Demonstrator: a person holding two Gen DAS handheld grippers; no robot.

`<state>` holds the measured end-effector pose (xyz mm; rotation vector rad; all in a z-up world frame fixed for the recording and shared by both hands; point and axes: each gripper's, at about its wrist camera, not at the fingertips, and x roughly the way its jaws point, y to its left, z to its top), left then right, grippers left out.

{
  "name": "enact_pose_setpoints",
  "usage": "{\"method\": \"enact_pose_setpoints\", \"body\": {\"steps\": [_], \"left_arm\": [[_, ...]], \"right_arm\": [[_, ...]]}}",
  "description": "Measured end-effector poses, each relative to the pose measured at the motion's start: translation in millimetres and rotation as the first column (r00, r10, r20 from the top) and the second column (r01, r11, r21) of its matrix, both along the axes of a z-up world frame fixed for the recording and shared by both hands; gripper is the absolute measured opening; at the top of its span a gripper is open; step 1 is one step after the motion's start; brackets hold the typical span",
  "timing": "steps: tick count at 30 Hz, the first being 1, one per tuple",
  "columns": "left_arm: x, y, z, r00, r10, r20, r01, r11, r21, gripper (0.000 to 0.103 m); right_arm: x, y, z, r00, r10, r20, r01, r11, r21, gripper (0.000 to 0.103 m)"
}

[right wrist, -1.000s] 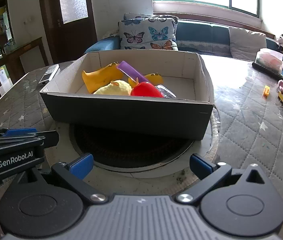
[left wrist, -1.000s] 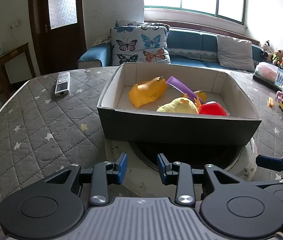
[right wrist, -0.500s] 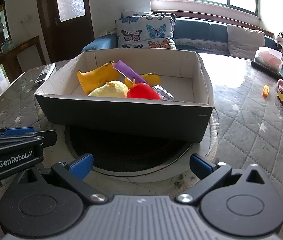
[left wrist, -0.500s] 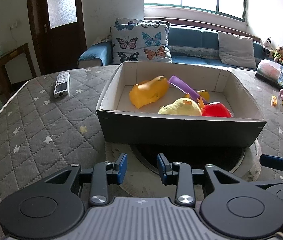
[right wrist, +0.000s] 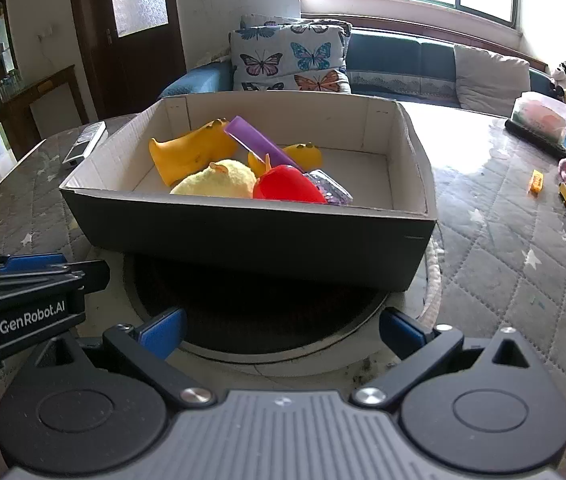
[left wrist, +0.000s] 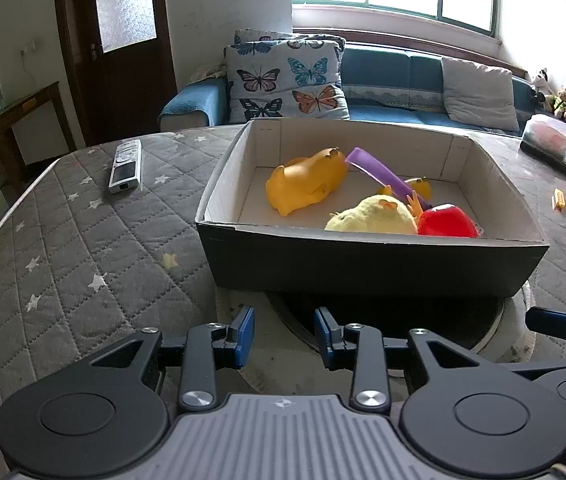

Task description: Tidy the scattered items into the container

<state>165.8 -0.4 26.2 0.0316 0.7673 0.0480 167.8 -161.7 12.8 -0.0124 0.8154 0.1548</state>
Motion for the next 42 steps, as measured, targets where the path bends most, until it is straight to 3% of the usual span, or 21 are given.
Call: {"method": "enact_pose_setpoints", "body": {"steps": [33,42], "left_arm": [[16.7,-8.8,-3.5,0.999,0.026,-0.025,-0.024,0.997,0.079,0.036],[21.4,-11.5,-2.3,0.998,0.014,-0.065,-0.009,0.997,0.083,0.036]], "right_arm": [[16.6,0.3,-7.6,1.0,-0.005,-0.022,0.004,1.0,-0.002,0.103],[18.6,-0.9,-9.0,1.0,0.002,-0.027,-0.001,1.0,0.007,0.103]]}}
